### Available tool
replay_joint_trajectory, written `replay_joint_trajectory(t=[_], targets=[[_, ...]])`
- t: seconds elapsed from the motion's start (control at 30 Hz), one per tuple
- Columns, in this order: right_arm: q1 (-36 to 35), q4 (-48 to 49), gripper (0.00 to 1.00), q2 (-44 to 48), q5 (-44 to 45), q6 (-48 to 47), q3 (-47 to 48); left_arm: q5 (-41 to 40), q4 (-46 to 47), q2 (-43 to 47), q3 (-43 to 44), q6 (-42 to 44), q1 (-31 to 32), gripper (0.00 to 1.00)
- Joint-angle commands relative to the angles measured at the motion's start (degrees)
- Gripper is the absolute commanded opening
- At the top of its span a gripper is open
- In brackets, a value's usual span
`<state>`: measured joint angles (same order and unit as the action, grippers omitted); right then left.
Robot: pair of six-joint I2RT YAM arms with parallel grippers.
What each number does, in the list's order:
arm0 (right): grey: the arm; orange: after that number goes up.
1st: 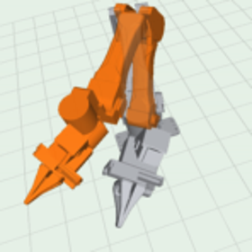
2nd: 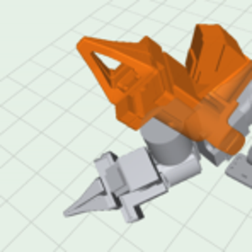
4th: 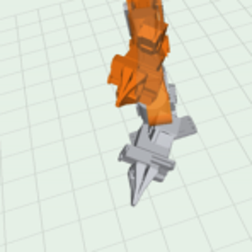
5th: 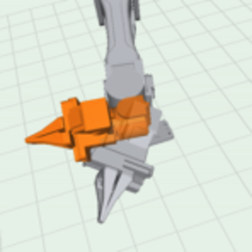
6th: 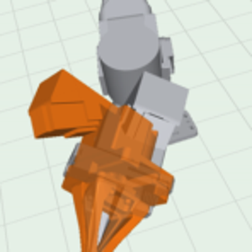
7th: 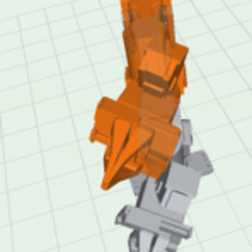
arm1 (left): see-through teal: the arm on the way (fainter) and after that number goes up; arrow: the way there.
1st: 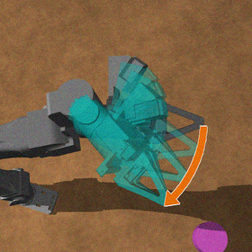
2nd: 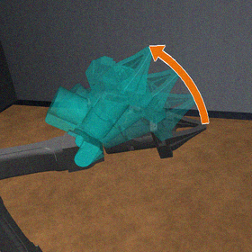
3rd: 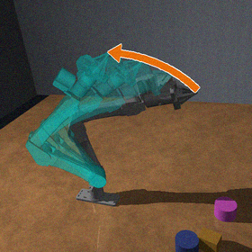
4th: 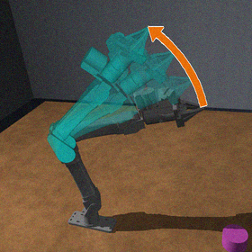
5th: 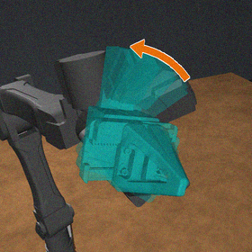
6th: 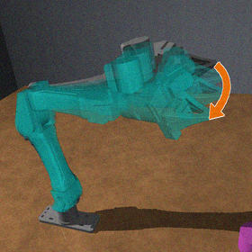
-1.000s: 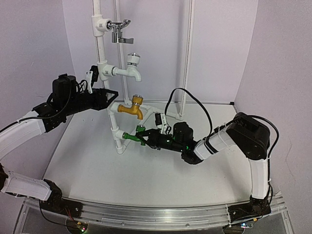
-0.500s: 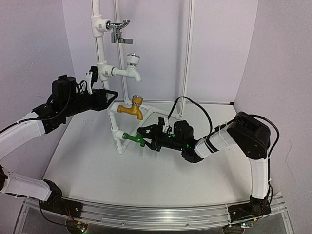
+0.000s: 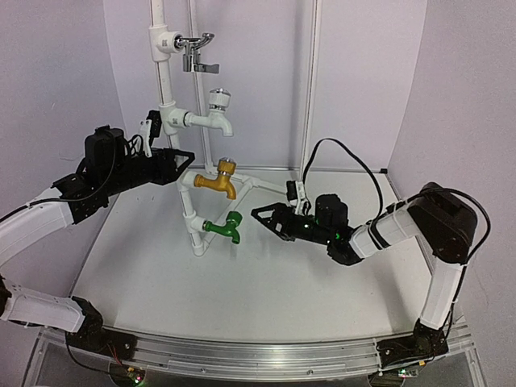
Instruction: Install the water faucets
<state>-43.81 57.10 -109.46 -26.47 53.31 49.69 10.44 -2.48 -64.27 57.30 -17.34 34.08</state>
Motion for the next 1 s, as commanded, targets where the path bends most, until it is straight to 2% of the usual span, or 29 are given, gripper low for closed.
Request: replay_joint_trajectory(t=[0.0,0.17,0.23,0.3,0.63,0.73,0.83,0.97], targets=[[-0.5,-8.1,0.81,9.7,-8.0,-38.6,1.0,4.8,-4.5,0.7,-0.7,-10.1,0.8,0.0],[-3.4,-20.3,0.81,16.6,-9.8,-80.0,-0.9,5.1,-4.5,0.4,-0.7,-10.2,0.8,0.0],[-4.9,-21.4,0.82,17.5,-7.7,-92.8,-2.4,5.3,-4.5,0.2,-0.5,-10.2,0.8,0.0],[-5.7,-20.8,0.82,17.5,-6.8,-101.1,-3.2,5.4,-4.5,-0.1,-0.4,-10.2,0.8,0.0],[-9.6,-12.7,0.83,9.2,-1.2,-123.1,-0.4,6.2,-4.5,-0.4,-0.2,-9.9,0.8,0.0],[-10.4,-9.3,0.84,6.1,1.9,-126.1,1.0,6.4,-4.5,-0.1,-0.3,-9.8,0.8,0.0],[-10.6,-2.1,0.85,2.4,5.4,-125.3,2.5,6.2,-4.6,0.3,-0.4,-9.8,0.8,0.0],[-10.8,1.2,0.85,-1.2,7.3,-125.9,5.0,6.2,-4.6,0.5,-0.5,-9.8,0.8,0.0]])
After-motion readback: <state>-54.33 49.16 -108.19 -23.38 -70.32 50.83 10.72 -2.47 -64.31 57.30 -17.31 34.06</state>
